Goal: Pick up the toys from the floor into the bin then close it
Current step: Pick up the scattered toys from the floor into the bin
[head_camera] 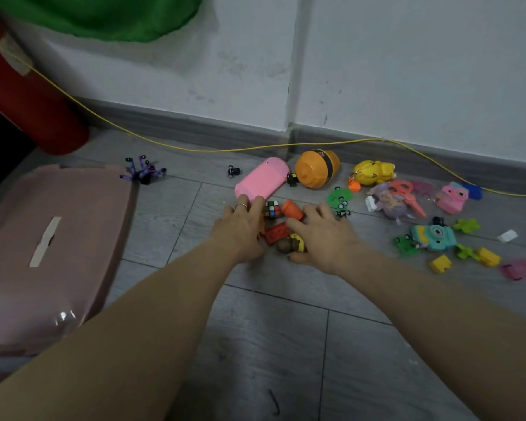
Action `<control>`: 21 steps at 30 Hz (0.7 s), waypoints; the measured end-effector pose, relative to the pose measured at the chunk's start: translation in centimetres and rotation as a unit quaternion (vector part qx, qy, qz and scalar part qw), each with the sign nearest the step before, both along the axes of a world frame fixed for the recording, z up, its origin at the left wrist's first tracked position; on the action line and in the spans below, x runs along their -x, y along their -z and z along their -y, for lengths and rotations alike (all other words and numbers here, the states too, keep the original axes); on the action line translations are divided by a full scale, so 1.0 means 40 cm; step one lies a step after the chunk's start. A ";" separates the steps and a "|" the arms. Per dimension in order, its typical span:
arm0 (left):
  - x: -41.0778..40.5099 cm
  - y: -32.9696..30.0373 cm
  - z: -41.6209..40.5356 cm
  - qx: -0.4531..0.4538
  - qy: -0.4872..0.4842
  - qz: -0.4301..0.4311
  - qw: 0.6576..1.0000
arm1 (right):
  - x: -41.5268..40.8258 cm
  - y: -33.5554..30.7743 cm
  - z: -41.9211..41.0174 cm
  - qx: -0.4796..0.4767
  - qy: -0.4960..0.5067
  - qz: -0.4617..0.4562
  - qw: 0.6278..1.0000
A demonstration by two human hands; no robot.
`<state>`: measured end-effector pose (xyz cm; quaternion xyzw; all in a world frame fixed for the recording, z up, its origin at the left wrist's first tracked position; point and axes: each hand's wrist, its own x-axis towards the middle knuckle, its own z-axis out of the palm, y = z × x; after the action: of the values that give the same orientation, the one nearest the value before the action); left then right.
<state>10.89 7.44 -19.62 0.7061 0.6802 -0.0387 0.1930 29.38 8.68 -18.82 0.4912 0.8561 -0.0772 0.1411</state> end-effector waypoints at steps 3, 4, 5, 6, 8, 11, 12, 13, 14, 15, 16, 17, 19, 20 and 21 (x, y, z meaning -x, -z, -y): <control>0.004 -0.008 0.003 0.031 0.047 -0.018 0.998 | -0.007 -0.008 0.014 0.025 0.005 -0.005 1.000; 0.002 -0.010 0.004 0.045 0.061 -0.021 0.997 | -0.009 -0.010 0.020 0.030 0.003 -0.007 1.000; -0.003 -0.014 0.005 0.060 0.070 -0.027 0.995 | -0.013 -0.013 0.027 0.033 0.001 -0.011 0.999; -0.010 -0.016 0.004 0.077 0.070 -0.035 0.994 | -0.017 -0.014 0.033 0.034 -0.002 -0.020 0.999; -0.031 -0.016 0.008 0.110 0.061 -0.048 0.991 | -0.032 -0.018 0.047 0.031 -0.019 -0.037 0.999; -0.057 -0.001 0.017 0.124 0.053 -0.053 0.989 | -0.069 -0.020 0.065 0.029 -0.034 -0.040 0.998; -0.063 0.006 0.020 0.127 0.051 -0.051 0.989 | -0.085 -0.020 0.073 0.034 -0.025 -0.044 0.998; -0.066 0.010 0.025 0.125 0.046 -0.047 0.990 | -0.100 -0.019 0.081 0.043 -0.009 -0.056 0.997; -0.066 0.012 0.027 0.120 0.037 -0.036 0.991 | -0.114 -0.018 0.089 0.054 0.015 -0.078 0.995; -0.067 0.011 0.028 0.108 0.026 -0.017 0.994 | -0.129 -0.019 0.101 0.065 0.042 -0.107 0.991; -0.065 0.010 0.028 0.093 0.014 0.007 0.996 | -0.143 -0.023 0.113 0.076 0.071 -0.138 0.985; -0.062 0.008 0.024 0.075 0.005 0.029 0.997 | -0.155 -0.030 0.125 0.086 0.097 -0.167 0.977; -0.055 0.006 0.014 0.035 -0.010 0.045 0.998 | -0.176 -0.046 0.151 0.096 0.134 -0.210 0.964; -0.051 0.004 0.010 0.028 -0.015 0.040 0.999 | -0.183 -0.053 0.166 0.096 0.148 -0.225 0.958; -0.052 -0.001 0.006 0.035 -0.016 0.031 0.999 | -0.190 -0.060 0.182 0.093 0.166 -0.237 0.953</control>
<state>12.97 7.21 -19.57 0.6887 0.6834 -0.0379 0.2391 37.00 1.39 -16.41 0.5788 0.7601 -0.2930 -0.0356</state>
